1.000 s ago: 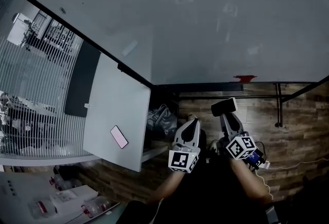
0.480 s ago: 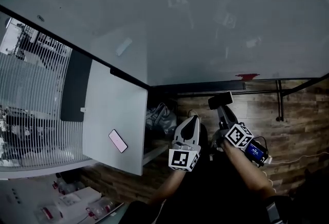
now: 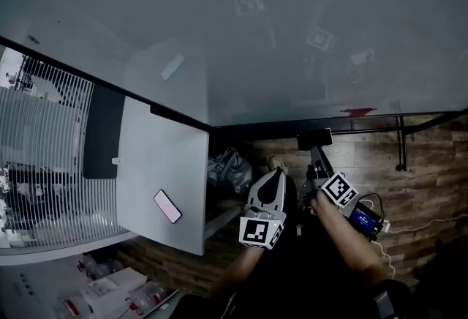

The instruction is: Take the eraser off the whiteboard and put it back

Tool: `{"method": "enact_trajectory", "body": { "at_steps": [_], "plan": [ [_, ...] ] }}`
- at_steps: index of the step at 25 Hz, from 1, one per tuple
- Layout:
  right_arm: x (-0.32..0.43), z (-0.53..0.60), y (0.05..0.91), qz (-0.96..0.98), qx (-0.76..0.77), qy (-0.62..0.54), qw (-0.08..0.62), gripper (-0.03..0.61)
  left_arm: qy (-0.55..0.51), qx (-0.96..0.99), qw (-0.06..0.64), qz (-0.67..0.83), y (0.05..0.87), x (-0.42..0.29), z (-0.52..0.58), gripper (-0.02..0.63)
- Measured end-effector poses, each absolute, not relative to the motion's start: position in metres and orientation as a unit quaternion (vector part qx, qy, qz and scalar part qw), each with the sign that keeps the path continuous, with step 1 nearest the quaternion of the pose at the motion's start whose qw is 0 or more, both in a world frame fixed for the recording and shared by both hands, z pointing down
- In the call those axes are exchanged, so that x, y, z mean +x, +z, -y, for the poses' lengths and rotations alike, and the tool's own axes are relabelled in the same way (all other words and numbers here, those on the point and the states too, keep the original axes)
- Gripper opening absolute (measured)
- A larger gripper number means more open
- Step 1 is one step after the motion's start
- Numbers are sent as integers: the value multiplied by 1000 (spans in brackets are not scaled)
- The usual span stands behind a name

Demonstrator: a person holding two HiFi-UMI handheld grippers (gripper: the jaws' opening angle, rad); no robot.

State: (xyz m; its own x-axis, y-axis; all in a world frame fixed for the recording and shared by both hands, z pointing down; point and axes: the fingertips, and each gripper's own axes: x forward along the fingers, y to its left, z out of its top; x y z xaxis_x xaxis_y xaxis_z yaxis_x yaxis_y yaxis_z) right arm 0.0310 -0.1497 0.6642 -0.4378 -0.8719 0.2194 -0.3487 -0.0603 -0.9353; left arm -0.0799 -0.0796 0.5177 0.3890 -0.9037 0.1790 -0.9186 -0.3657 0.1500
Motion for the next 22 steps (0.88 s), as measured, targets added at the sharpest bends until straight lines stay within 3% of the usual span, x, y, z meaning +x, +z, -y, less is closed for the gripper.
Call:
{"method": "enact_trajectory", "body": {
  "at_steps": [22],
  "plan": [
    [19,174,700,-582,-473,-599,281,133,42,826,133,546,536,-92,89,6]
  ]
}}
